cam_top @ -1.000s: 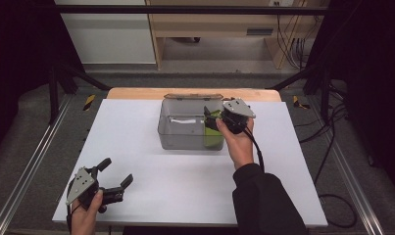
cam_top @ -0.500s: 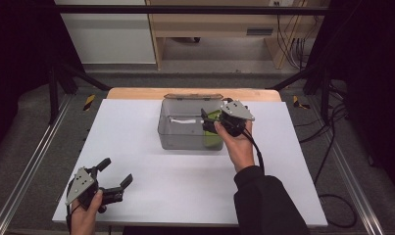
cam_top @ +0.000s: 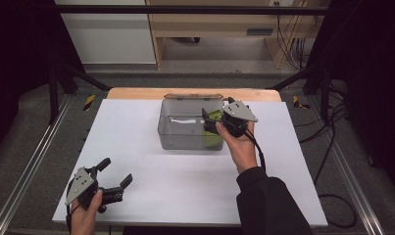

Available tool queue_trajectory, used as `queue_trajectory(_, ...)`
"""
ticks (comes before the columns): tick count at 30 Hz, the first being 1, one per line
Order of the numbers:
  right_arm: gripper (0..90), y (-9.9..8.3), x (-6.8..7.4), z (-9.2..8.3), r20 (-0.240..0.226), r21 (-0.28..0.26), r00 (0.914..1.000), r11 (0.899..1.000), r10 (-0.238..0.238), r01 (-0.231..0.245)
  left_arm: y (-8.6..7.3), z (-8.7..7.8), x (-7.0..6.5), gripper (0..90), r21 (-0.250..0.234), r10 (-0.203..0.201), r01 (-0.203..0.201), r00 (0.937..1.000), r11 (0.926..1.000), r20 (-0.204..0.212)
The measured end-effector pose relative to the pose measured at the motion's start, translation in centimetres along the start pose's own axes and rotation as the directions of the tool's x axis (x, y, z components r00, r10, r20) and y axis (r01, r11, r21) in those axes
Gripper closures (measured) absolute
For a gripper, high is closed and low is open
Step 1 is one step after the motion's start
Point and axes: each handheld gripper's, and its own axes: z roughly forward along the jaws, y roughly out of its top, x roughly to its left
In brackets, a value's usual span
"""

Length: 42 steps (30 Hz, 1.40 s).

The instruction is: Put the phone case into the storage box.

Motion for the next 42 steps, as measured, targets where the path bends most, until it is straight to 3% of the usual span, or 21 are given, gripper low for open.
queue_trajectory(42,4.2,1.6,-1.2,-2.4,-0.048,-0.063,0.9988,0.998,0.010,-0.013,0.0,-0.2,0.3,2.1,-0.005,-0.007,0.007,0.9999,1.0000,-0.014)
